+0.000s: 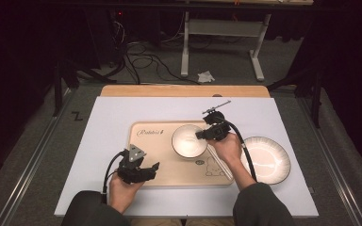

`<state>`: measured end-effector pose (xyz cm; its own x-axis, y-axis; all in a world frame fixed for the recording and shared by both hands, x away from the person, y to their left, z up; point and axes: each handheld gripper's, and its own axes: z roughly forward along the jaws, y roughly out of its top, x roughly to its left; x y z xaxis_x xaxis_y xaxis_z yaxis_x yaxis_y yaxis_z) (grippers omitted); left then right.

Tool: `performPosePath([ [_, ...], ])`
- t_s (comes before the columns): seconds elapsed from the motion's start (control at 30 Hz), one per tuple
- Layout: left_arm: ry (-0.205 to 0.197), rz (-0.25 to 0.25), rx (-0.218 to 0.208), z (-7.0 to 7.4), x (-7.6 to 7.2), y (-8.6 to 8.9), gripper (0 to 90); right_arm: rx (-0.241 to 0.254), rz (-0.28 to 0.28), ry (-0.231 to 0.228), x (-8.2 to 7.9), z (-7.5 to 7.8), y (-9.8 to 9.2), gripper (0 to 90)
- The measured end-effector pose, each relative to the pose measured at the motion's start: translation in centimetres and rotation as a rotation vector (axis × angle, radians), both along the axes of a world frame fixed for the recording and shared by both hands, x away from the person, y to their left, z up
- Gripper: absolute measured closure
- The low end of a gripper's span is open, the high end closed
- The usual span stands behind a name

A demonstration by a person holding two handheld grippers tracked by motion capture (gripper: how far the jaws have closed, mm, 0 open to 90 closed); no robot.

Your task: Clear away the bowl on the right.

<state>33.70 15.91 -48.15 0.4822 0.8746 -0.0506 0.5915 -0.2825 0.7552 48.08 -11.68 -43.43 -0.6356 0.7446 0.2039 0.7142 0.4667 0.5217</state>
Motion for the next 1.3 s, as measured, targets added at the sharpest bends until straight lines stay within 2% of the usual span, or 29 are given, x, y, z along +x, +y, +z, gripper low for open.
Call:
performPosePath([
  [0.23, -0.009, 0.008, 0.003, 0.1, -0.7, 0.2, 30.0, 0.006, -0.009, 0.002, 1.0, 0.1, 0.5, 83.8],
  [0.37, -0.011, 0.030, -0.002, 0.2, -1.2, 0.7, 29.9, -0.026, -0.006, 0.010, 1.8, -0.5, 1.3, 83.8],
  [0.6, -0.013, 0.065, -0.003, 0.2, -2.2, 1.4, 30.0, -0.025, -0.001, 0.034, 3.2, -2.0, 2.5, 83.8],
  [0.73, -0.022, 0.090, 0.001, 0.2, -2.9, 1.8, 30.0, 0.003, -0.024, 0.055, 4.1, -2.7, 2.7, 83.8],
  [0.93, -0.022, 0.118, 0.010, 0.2, -3.8, 2.2, 30.0, -0.023, -0.031, 0.065, 5.1, -3.7, 3.3, 83.7],
  [1.0, -0.026, 0.132, 0.001, 0.2, -4.1, 2.4, 30.0, 0.005, -0.044, 0.083, 5.5, -4.0, 3.2, 83.7],
  [1.13, -0.018, 0.147, 0.007, 0.0, -4.5, 2.7, 30.0, 0.015, -0.066, 0.091, 6.1, -4.6, 3.1, 83.8],
  [1.23, -0.020, 0.154, 0.003, 0.0, -4.8, 2.8, 30.0, 0.017, -0.071, 0.077, 6.5, -4.6, 3.2, 83.8],
  [1.3, -0.008, 0.156, -0.021, 0.1, -4.9, 3.0, 30.2, 0.017, -0.078, 0.072, 6.7, -4.6, 3.3, 83.7],
])
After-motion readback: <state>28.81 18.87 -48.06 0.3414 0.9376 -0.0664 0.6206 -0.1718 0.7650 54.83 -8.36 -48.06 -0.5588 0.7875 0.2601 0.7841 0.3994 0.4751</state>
